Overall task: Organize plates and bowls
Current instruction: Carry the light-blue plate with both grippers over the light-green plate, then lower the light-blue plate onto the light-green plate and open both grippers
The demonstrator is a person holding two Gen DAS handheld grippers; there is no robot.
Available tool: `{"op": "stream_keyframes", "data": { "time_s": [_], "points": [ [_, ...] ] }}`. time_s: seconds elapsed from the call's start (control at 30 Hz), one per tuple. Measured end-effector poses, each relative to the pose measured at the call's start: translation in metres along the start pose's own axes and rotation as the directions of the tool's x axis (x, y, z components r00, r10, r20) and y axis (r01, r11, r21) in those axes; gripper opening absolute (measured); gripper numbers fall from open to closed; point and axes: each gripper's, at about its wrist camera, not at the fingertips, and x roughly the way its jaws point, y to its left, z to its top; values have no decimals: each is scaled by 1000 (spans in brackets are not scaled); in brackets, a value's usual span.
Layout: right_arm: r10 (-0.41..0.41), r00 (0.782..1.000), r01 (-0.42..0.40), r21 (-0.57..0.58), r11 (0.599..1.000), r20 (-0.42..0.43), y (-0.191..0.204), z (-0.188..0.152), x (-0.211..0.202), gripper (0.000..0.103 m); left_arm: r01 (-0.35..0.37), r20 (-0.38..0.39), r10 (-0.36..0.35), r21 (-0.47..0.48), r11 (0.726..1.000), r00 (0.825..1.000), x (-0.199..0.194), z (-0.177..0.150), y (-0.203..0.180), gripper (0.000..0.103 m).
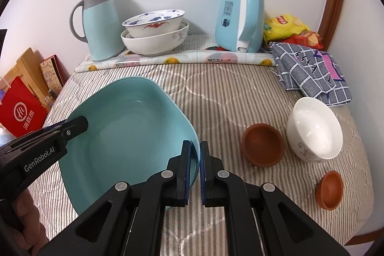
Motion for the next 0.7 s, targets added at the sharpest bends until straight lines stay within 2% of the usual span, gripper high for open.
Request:
{"op": "stream_keyframes", "data": {
  "time_s": [0.37, 0.7],
  "points": [
    [30, 998, -32, -32, 999, -57, 19, -4, 23, 7, -39, -47, 38, -29, 999, 998, 17, -6, 23, 14],
    [39, 994, -44, -40, 998, -103, 26, -4, 46, 7, -70, -74, 68, -24, 997, 995, 35, -1, 29, 15]
  ]
}}
